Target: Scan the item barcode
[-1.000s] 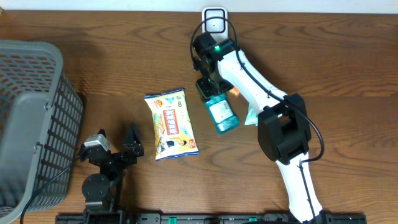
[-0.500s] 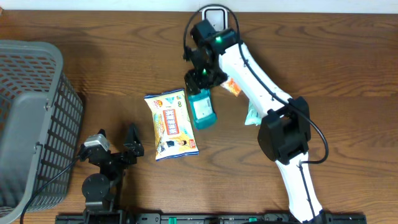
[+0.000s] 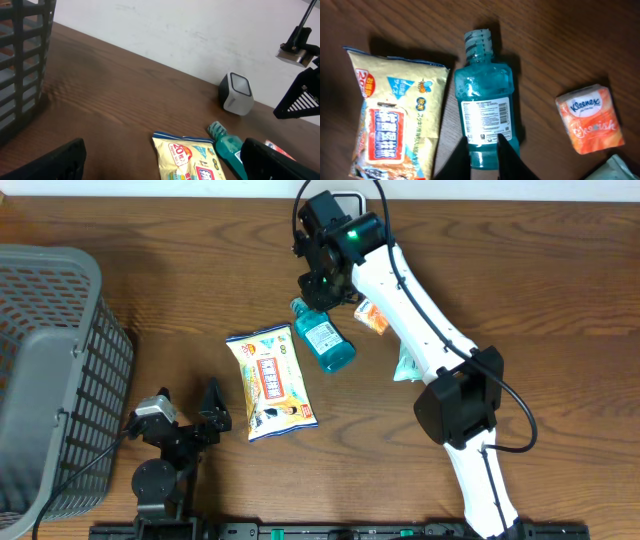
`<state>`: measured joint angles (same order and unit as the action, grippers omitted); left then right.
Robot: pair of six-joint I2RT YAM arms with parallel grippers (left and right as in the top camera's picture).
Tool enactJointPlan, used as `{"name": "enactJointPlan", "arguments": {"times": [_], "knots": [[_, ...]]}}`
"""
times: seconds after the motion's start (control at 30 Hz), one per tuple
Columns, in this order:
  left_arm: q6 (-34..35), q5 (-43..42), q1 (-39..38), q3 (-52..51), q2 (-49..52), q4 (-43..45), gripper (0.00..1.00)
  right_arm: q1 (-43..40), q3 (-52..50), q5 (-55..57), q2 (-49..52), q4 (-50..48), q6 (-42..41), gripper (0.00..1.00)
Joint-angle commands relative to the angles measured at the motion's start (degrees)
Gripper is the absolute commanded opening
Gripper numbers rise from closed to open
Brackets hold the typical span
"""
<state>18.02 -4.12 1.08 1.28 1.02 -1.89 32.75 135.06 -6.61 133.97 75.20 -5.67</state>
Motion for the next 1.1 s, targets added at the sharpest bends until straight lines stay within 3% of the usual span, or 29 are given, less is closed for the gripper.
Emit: {"name": "enactJointPlan", "arguments": {"times": [0.0, 0.3, 0.6, 0.73, 0.83, 0.9, 0.93, 1.07], "knots": [[-0.13, -0.55, 0.20, -1.05, -0.39, -1.70, 0.97, 1.01, 1.09, 2.23, -1.84, 0.07, -2.05, 0.27], [-0.13, -0.55, 0.20, -1.05, -0.39, -1.70, 0.97, 4.42, -2.45, 7.26, -1.53, 0.35, -8.98, 0.45], [-0.13, -0.55, 0.20, -1.05, -0.39, -1.70, 0.97, 7.54, -2.49, 9.33, -1.53, 7.41, -12.00, 0.48], [-0.13, -0.55, 0.20, -1.05, -0.39, -1.70, 0.97, 8.35, -2.43, 13.25, -1.99, 15.26, -13.31, 0.64], [-0.13, -0.55, 0.20, -1.05, -0.39, -1.70, 0.97, 8.33, -2.43, 19.91, -3.06, 21.90, -17.09, 0.71], [-0.13, -0.55, 0.20, -1.05, -0.39, -1.70, 0.97, 8.55, -2.64, 21.44, -3.76, 22.14, -16.11, 0.95], [-0.13, -0.55, 0.20, -1.05, -0.39, -1.70, 0.97, 8.76, -2.64, 21.92, -4.02, 21.90, -15.93, 0.99], [-0.13, -0.55, 0.20, -1.05, -0.39, -1.70, 0.97, 9.60, -2.95, 27.43, -3.61, 19.96, -15.93, 0.99]]}}
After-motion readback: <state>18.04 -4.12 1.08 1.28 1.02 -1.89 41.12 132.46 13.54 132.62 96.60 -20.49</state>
